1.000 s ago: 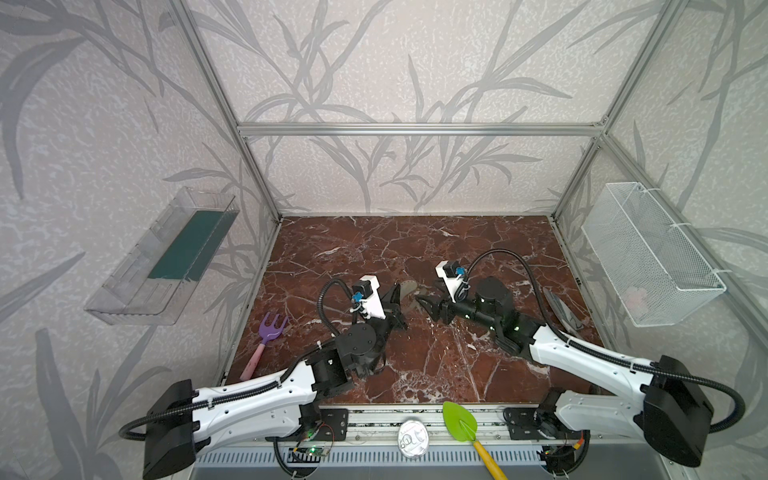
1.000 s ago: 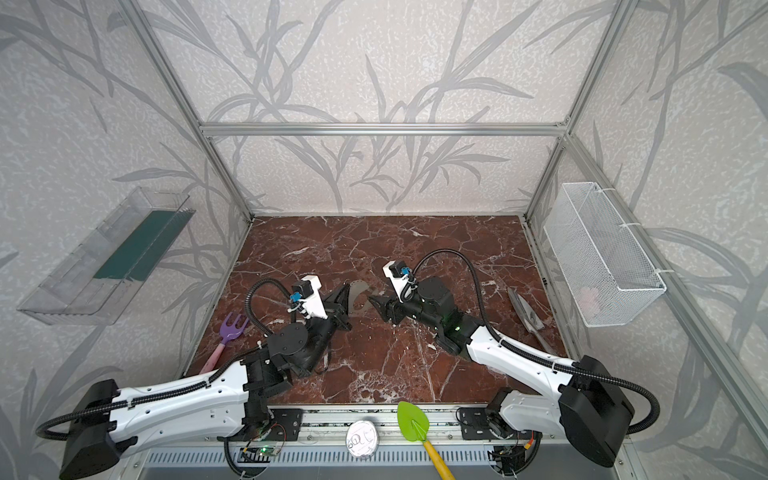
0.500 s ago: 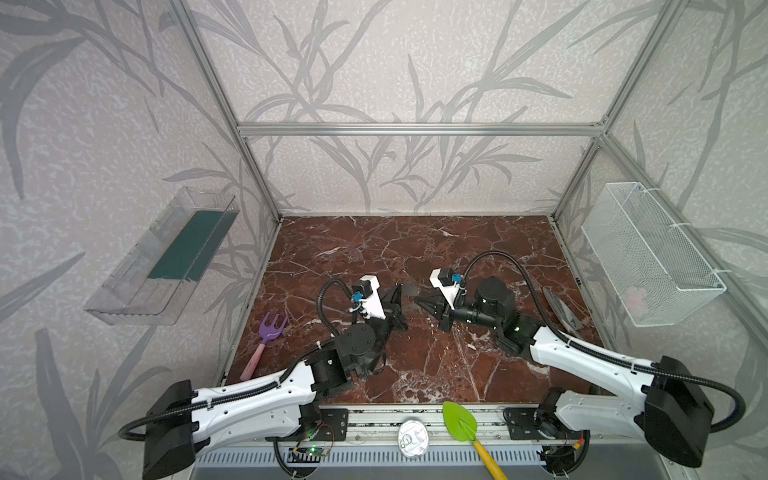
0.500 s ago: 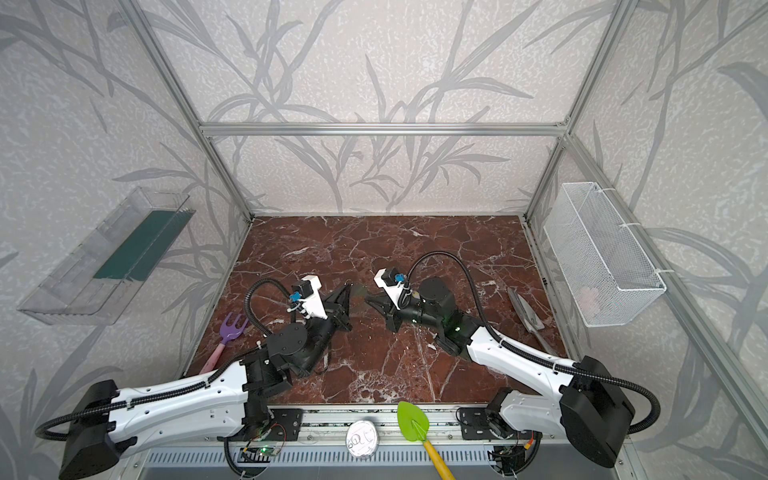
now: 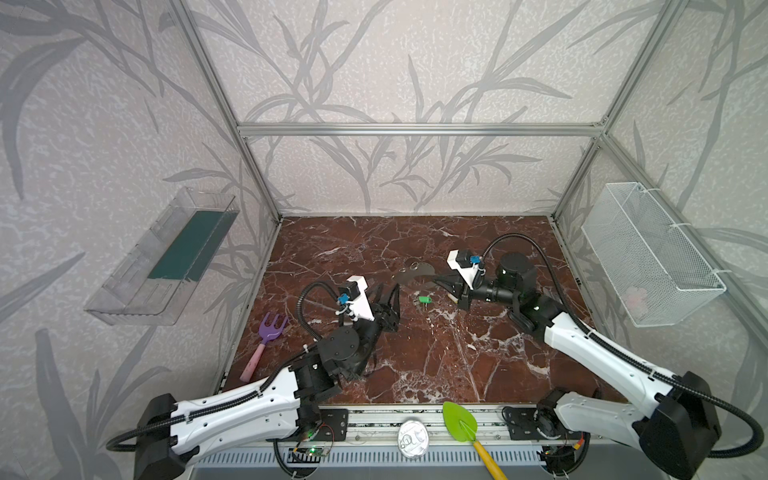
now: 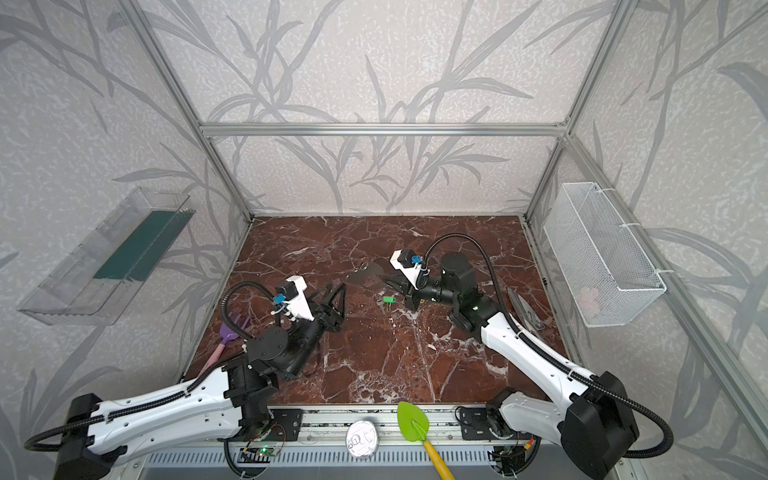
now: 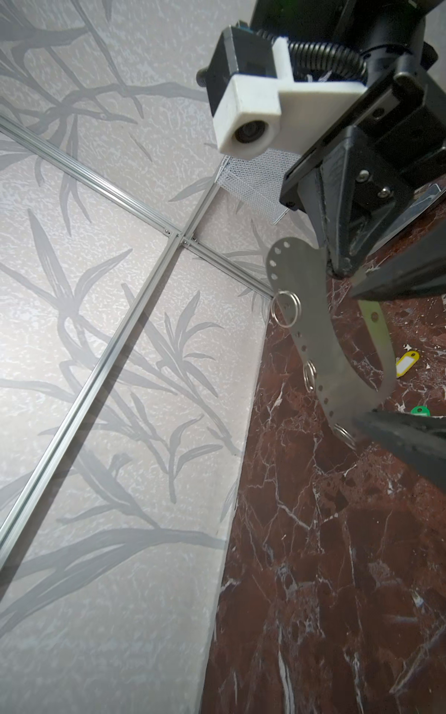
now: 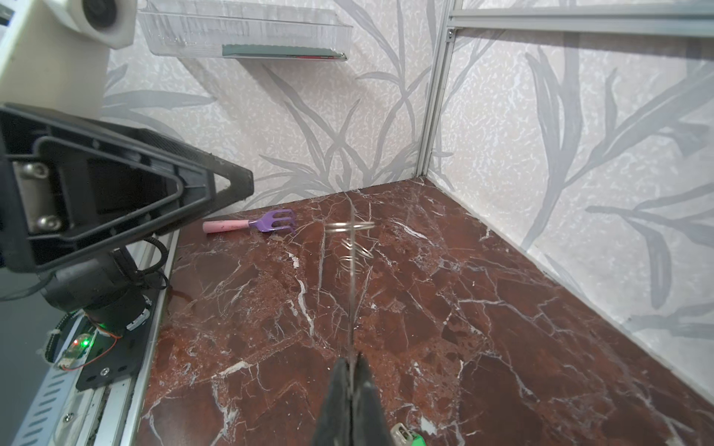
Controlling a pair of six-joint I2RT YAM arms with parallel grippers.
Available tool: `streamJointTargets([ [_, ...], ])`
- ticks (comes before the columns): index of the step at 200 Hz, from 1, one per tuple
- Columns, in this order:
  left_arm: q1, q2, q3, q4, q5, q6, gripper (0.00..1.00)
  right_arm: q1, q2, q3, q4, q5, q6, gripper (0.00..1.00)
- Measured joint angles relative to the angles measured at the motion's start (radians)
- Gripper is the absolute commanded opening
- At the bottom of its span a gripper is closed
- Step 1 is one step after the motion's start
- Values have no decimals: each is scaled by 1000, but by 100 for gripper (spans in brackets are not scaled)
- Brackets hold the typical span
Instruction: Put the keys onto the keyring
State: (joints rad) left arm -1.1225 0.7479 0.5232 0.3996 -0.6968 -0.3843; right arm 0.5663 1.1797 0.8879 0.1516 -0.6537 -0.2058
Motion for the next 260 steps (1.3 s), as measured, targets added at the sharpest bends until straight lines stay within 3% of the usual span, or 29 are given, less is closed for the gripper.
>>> streamJointTargets([
  [23, 0, -80, 0, -48, -7, 116, 54, -17, 37, 101, -111, -63, -126, 0],
  [57, 1, -145, -8, -77, 30, 380, 54, -64, 114, 214, -272, -216, -260, 0],
  [120, 5, -159, -19, -174, 230, 703, 61, -116, 171, 313, -487, -454, -367, 0],
  [182, 27, -109, 58, -260, 317, 865, 62, -115, 179, 339, -554, -534, -392, 0],
  [260, 187, 47, 219, -346, 557, 881, 59, -108, 182, 339, -554, -536, -386, 0],
])
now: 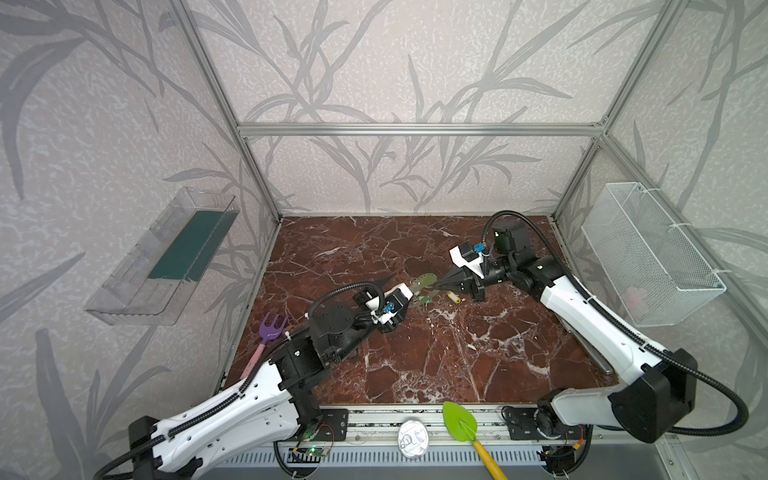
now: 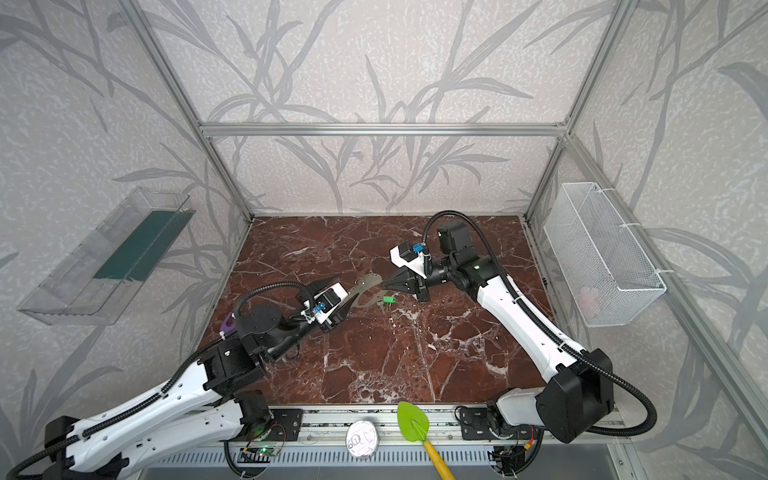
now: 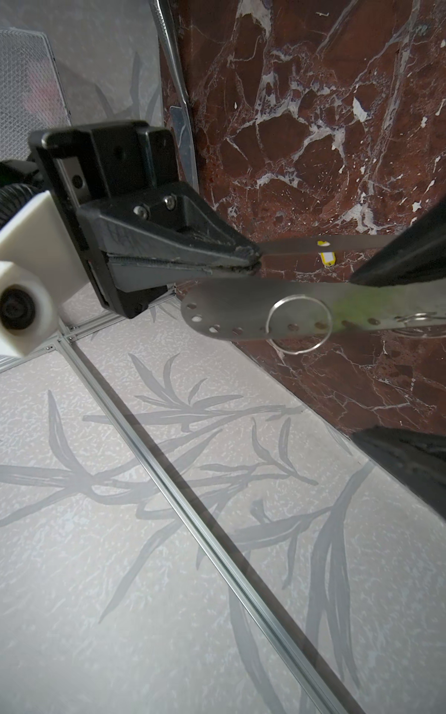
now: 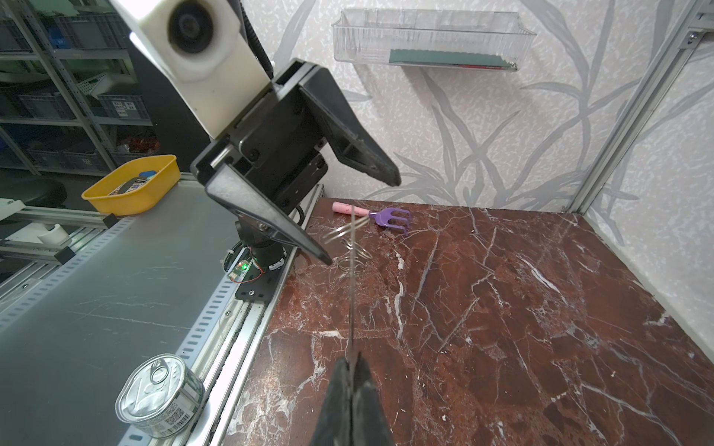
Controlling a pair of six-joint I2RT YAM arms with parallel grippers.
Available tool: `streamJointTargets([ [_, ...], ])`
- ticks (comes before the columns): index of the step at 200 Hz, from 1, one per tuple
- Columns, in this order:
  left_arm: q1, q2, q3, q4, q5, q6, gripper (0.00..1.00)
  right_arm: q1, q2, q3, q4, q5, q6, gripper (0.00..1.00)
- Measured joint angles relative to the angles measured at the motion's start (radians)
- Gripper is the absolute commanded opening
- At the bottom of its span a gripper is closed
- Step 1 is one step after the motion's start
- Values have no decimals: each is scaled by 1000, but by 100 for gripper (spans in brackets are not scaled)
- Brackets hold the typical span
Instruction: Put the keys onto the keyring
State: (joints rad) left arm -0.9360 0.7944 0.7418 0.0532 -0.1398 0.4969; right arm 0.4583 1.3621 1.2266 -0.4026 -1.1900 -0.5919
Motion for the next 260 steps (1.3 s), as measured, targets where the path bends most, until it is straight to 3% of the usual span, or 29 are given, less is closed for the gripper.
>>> streamJointTargets([
  [47, 37, 61, 55, -50, 116, -3, 55, 5, 14, 0, -3, 5, -1, 0],
  [109, 55, 65, 62, -92, 198, -25, 39, 5, 19, 0, -14, 13, -2, 0],
  [260, 56, 22, 61, -92, 220, -52, 26, 6, 31, 0, -16, 28, -4, 0],
])
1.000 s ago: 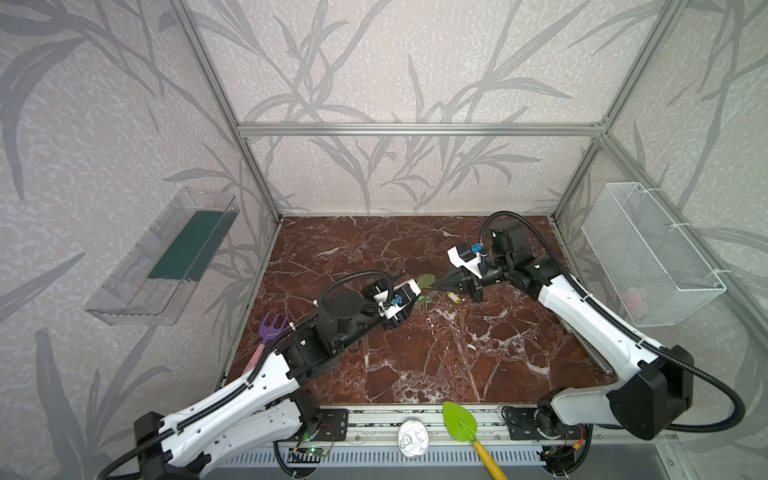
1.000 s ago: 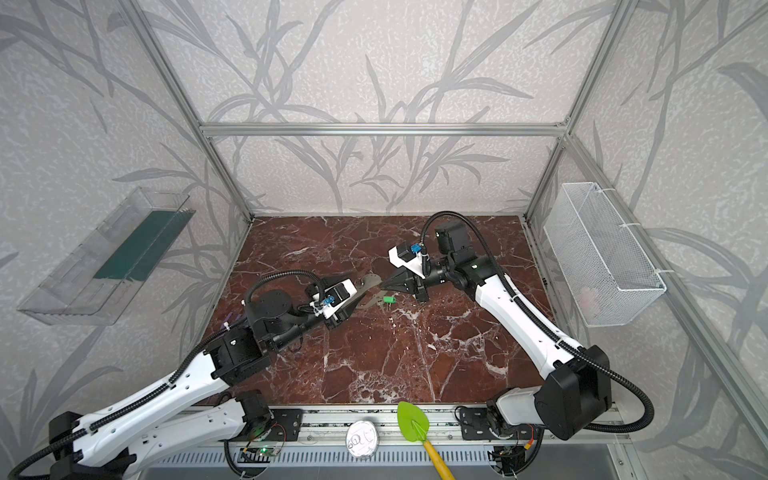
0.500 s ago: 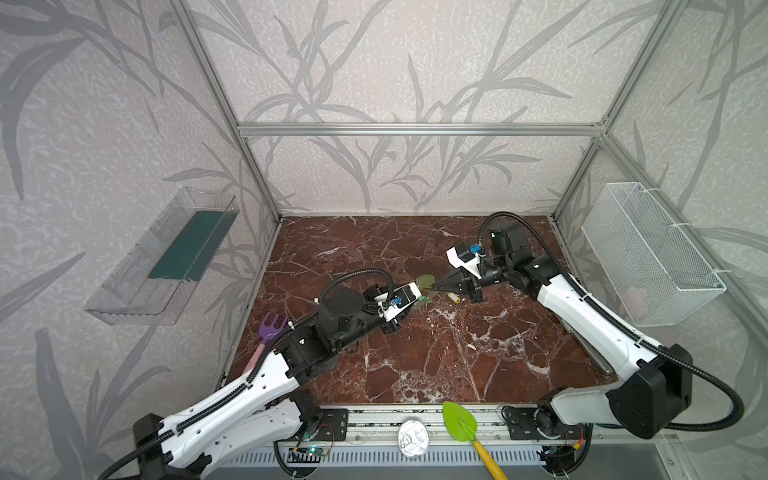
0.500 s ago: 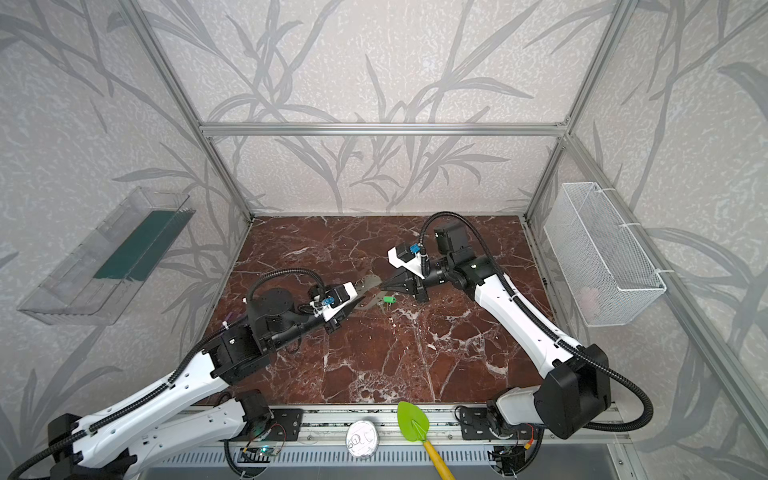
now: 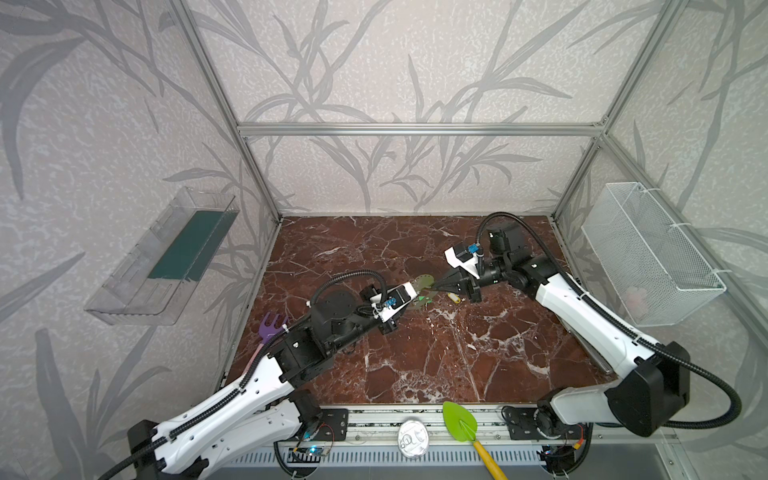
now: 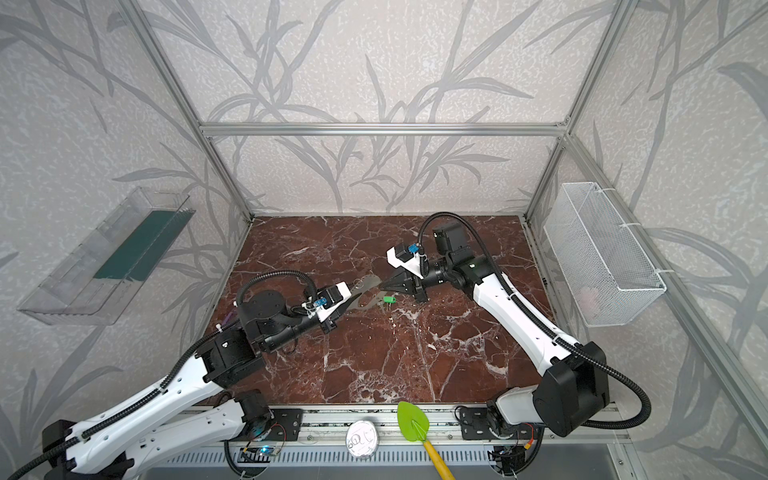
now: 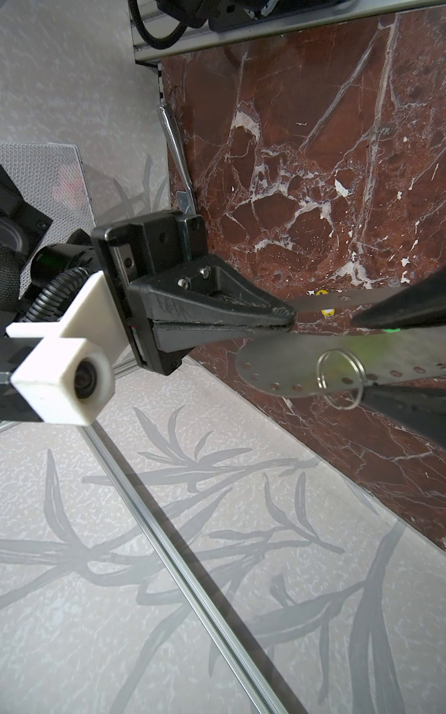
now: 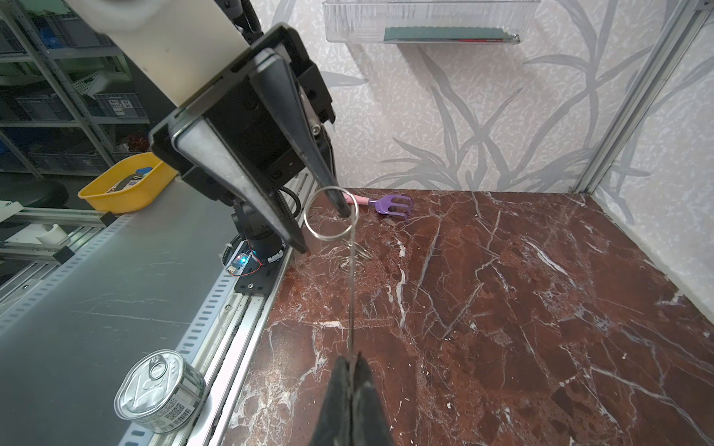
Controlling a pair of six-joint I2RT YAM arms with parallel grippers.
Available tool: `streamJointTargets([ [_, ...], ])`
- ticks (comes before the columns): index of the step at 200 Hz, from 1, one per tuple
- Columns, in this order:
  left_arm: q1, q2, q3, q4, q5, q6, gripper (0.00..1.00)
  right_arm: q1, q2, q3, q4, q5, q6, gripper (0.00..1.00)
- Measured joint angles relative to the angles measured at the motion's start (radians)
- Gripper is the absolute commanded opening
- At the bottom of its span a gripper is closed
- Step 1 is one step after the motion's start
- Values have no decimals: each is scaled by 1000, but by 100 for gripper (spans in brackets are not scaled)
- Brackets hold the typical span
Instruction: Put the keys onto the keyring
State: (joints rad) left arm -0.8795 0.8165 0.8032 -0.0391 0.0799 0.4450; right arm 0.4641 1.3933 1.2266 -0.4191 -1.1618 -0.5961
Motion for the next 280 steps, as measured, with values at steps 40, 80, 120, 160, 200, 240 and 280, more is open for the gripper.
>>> streamJointTargets([
  [40, 0, 0, -3, 22, -21, 8, 23, 0, 0, 0, -1, 1, 0, 0],
  [80, 0, 0, -23, 48, -50, 18, 19, 0, 0, 0, -6, 2, -1, 0],
  [120, 0, 0, -37, 63, -60, 29, 16, 0, 0, 2, -13, 2, -2, 0],
  [160, 0, -2, -47, 75, -60, 31, 18, 0, 9, 4, -18, 2, -5, 0],
  [200, 0, -4, -47, 79, -61, 32, 17, 0, 16, 5, -23, 2, -8, 0],
  [240, 0, -4, -55, 99, -65, 35, 19, 0, 16, 7, -28, 2, -12, 0],
  [280, 0, -4, -68, 128, -80, 50, 26, 0, 16, 18, -31, 2, -19, 0],
])
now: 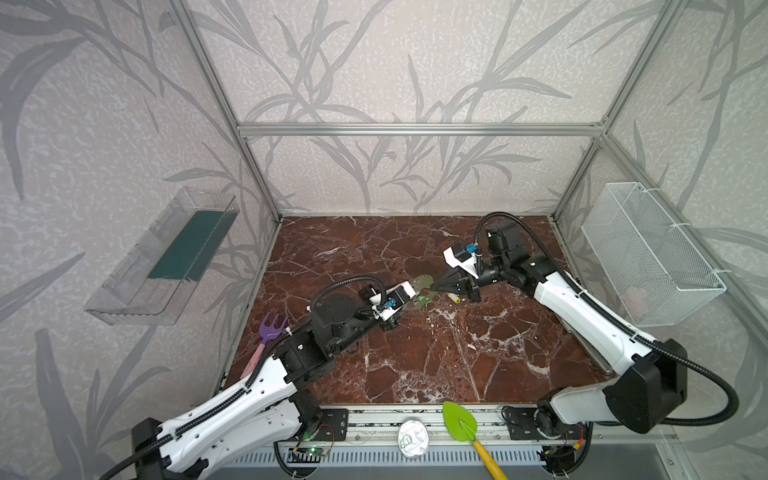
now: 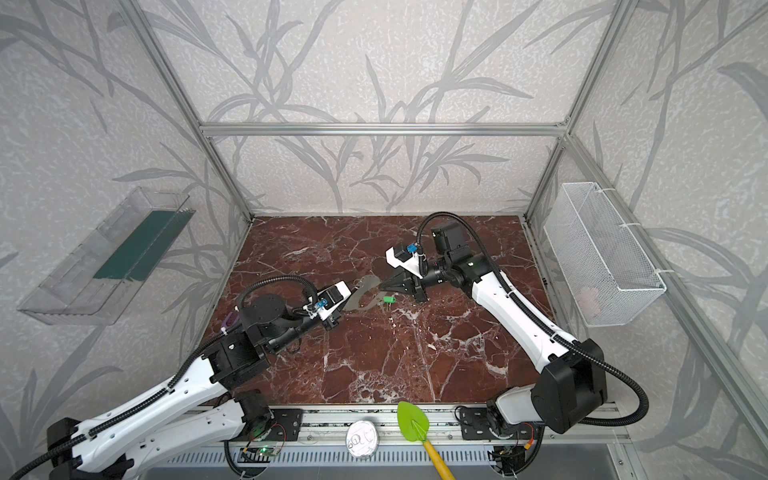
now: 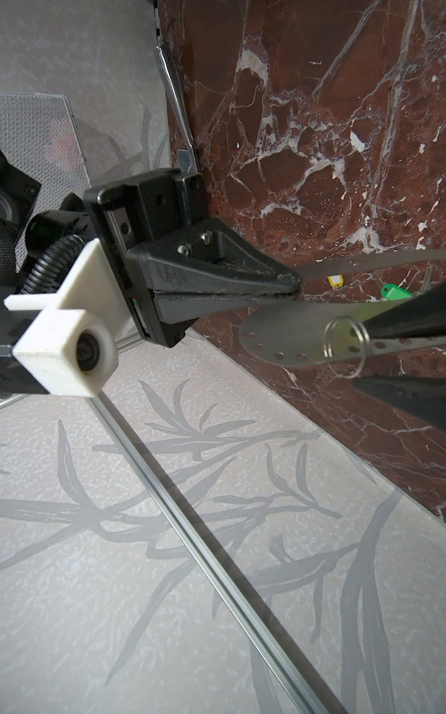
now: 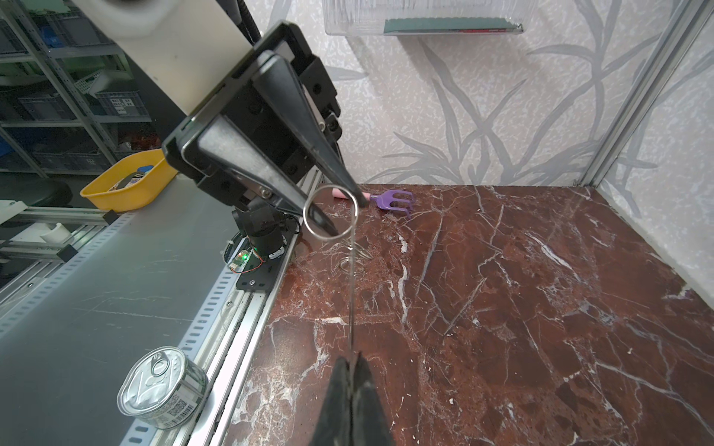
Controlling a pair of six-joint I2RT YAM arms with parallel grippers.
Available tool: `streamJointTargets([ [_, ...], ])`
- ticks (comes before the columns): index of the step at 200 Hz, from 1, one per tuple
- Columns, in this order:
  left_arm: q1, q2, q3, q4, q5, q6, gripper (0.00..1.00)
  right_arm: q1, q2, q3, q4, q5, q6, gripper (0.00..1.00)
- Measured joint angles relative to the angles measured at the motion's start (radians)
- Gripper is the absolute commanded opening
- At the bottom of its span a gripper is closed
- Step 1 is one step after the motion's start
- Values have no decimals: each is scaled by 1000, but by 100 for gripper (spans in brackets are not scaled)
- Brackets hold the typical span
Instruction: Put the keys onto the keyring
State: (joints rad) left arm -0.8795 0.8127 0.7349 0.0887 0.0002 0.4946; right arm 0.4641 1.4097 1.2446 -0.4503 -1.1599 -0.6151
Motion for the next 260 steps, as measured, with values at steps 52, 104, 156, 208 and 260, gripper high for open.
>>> streamJointTargets([
  [52, 0, -13, -18, 30, -6, 17, 32, 0, 2, 0, -2, 0, -2, 0],
  [104, 0, -14, -18, 41, 3, 30, 31, 0, 10, 3, -5, 0, -3, 0],
  [156, 0, 2, -18, 40, 22, 45, 23, 0, 11, 3, -8, 0, -3, 0],
  [208, 0, 2, -18, 37, 20, 54, 17, 0, 11, 3, -12, 0, -4, 0],
  [260, 0, 2, -18, 5, 6, 58, 23, 0, 11, 4, -26, 0, -4, 0],
])
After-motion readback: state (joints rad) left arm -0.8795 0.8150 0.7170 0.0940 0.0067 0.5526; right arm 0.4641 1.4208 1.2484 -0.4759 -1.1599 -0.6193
